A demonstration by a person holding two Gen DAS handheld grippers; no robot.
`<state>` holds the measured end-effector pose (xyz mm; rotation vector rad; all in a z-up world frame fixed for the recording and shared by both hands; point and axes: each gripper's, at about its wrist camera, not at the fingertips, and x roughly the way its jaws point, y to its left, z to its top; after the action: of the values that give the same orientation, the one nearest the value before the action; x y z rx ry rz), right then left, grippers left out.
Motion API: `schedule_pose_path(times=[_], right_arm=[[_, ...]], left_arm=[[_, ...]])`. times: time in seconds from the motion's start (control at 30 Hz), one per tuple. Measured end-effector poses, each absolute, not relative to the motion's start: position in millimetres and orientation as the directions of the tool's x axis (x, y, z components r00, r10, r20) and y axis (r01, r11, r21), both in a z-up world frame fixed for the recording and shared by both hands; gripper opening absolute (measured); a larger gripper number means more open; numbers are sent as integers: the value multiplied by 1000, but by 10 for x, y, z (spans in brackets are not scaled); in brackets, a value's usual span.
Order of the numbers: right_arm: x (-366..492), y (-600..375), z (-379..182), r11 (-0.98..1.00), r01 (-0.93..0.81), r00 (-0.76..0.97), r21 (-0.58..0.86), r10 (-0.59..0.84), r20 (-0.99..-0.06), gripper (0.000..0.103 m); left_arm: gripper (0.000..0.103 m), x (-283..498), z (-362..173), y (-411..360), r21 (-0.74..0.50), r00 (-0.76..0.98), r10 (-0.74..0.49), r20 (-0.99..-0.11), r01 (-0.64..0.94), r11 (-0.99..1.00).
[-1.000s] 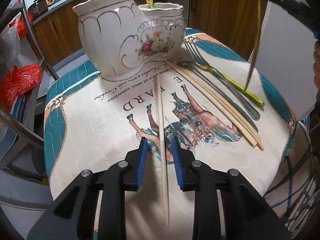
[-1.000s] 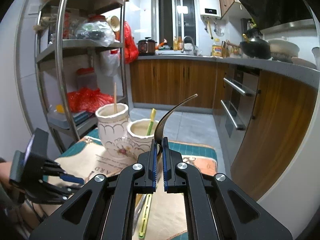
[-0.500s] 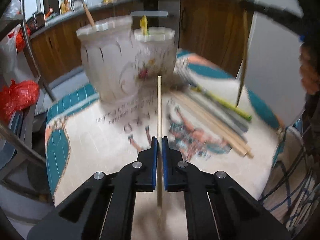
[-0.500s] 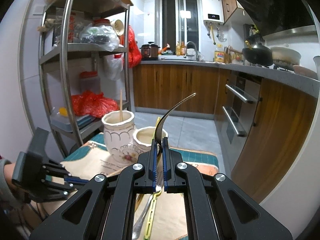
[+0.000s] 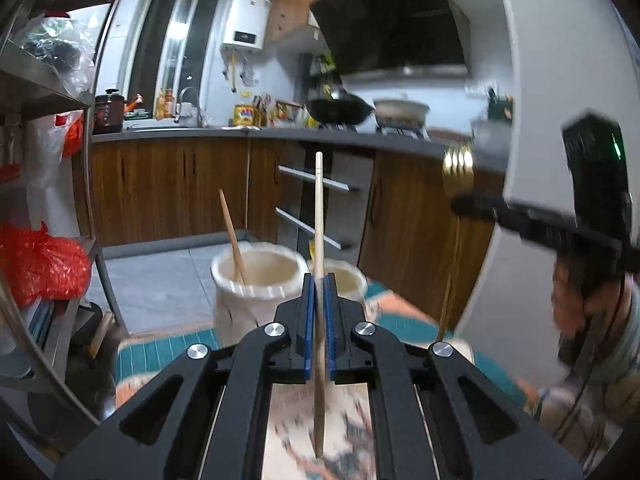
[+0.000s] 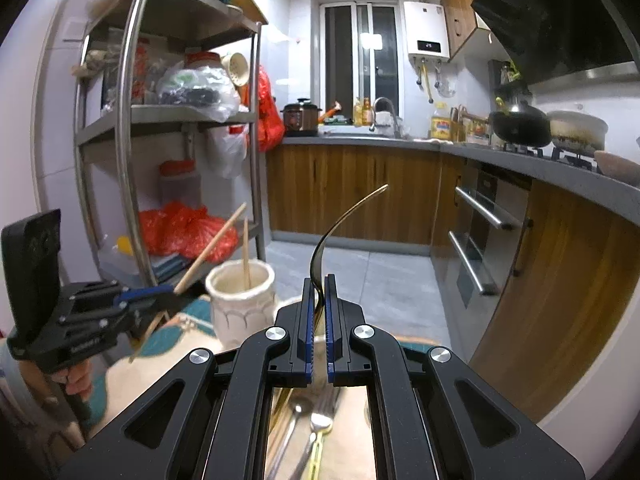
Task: Organize utensils
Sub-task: 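Carry the chopstick over the tall cup while the right tool carries the gold fork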
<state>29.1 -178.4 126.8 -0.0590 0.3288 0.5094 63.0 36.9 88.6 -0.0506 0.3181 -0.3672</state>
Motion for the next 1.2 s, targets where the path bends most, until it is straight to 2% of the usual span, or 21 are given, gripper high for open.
schedule_pose_path(times=[0.23, 0.5, 0.87, 1.2], right_arm=[[523, -1721, 1442, 892, -449, 852, 47, 444, -276, 5], [780, -1653, 1566, 914, -398, 890, 76, 405, -208, 5], [1061, -1590, 1347, 939, -333, 924, 80, 343, -168, 5], [1273, -1429, 996, 938, -346, 898, 39, 342, -277, 5]], left_arm=[[5, 1193, 1092, 576, -272, 906, -371, -207, 311, 911], [5, 1667, 963, 707, -369, 917, -340, -210, 247, 896], [5, 1788, 822, 472, -202, 956, -214, -202, 173, 964], [5, 1750, 643, 328, -118, 949, -205, -241, 181, 976]])
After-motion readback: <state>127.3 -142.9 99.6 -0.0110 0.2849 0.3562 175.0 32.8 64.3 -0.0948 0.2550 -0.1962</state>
